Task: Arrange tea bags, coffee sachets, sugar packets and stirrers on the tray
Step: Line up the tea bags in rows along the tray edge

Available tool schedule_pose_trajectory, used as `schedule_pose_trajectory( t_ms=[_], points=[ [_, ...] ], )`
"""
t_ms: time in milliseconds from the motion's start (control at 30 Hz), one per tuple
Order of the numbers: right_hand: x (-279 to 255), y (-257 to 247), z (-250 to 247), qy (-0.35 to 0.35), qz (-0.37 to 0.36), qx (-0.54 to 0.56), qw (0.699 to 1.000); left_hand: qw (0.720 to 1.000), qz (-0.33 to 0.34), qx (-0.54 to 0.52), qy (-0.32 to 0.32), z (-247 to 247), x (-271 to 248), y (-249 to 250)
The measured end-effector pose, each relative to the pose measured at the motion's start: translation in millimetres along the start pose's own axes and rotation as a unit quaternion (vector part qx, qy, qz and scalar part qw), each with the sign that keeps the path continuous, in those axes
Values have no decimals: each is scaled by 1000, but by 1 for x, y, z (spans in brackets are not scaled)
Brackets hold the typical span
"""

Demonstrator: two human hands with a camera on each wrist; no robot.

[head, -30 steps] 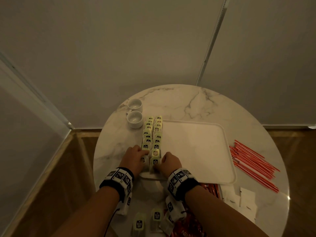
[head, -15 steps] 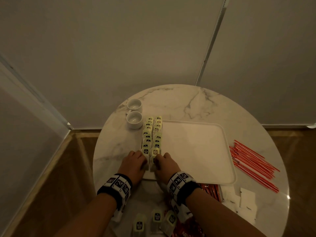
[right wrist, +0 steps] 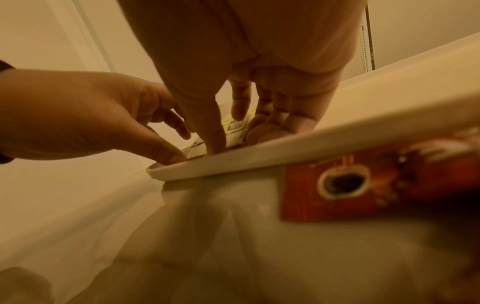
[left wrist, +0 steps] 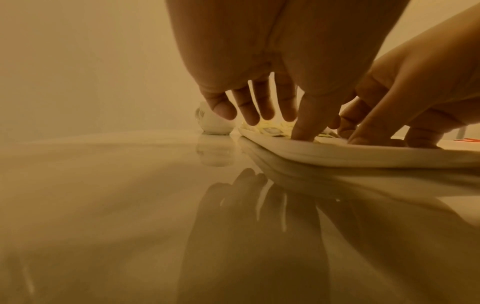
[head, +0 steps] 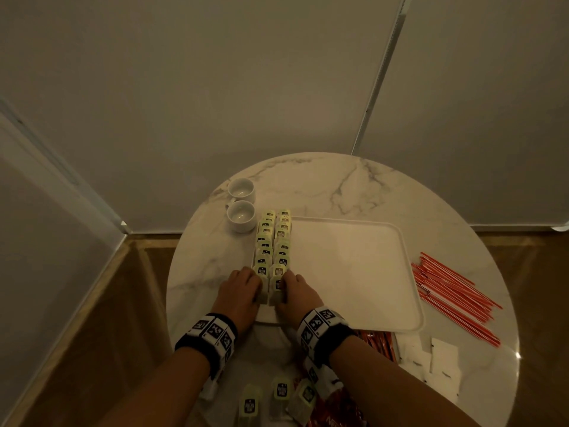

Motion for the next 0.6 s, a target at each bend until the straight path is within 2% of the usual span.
schedule_pose_trajectory(
  t_ms=[133, 433, 600],
  points=[
    [0, 0, 2, 7, 6, 7, 1000, 999, -50, -2, 0, -2, -1, -8],
    [1, 1, 6, 10, 5, 6, 1000, 998, -43, 31, -23, -2, -3, -8],
    [1, 5, 6, 11, 37, 57, 998, 998, -59, 20, -29, -3, -3, -7]
  ],
)
Point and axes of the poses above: each hand's wrist, its own x-axis towards the middle knuckle, its own z-axis out of the palm, y = z × x, the point moved 5 cm from there along x, towards the middle knuckle, and after that the axes turned 13 degrees about y, right-handed, at the moved point
